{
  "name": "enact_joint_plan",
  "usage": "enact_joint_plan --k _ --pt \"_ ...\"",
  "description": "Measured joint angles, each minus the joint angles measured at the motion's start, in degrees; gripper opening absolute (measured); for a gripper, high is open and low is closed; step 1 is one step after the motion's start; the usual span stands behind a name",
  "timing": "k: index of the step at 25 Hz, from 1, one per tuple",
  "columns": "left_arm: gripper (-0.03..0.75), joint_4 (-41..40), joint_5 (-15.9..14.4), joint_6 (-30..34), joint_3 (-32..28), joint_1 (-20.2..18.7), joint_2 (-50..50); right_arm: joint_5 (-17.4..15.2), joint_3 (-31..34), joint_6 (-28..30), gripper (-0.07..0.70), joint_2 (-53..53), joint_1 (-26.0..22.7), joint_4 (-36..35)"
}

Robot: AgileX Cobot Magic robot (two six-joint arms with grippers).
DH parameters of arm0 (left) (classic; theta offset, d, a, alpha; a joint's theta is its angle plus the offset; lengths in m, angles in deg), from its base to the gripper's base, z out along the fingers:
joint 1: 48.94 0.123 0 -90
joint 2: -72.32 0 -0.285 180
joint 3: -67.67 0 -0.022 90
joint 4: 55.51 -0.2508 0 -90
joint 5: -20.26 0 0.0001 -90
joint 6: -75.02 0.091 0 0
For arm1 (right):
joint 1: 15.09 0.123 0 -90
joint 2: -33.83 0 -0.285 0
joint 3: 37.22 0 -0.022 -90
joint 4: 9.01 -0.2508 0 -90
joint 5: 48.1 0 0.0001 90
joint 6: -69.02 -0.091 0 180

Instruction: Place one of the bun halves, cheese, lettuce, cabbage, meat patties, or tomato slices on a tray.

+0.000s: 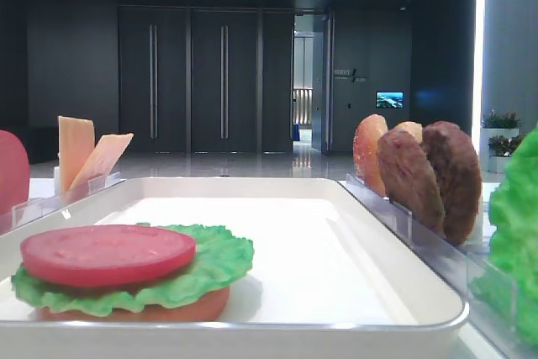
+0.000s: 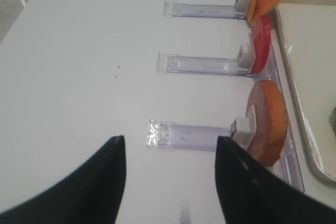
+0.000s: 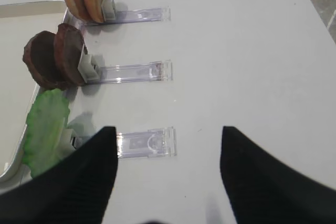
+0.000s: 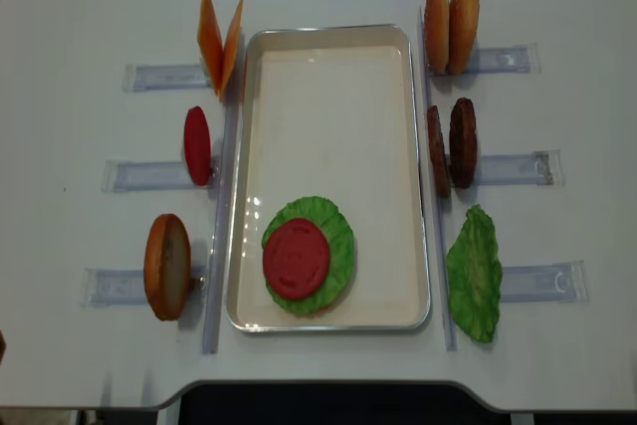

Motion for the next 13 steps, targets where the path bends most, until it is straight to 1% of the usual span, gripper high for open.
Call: enact_joint_plan --k 13 --pt "0.413 0.0 0.0 0.0 0.0 0.0 0.0 0.0 0.0 0.0 0.413 0.0 0.0 0.0"
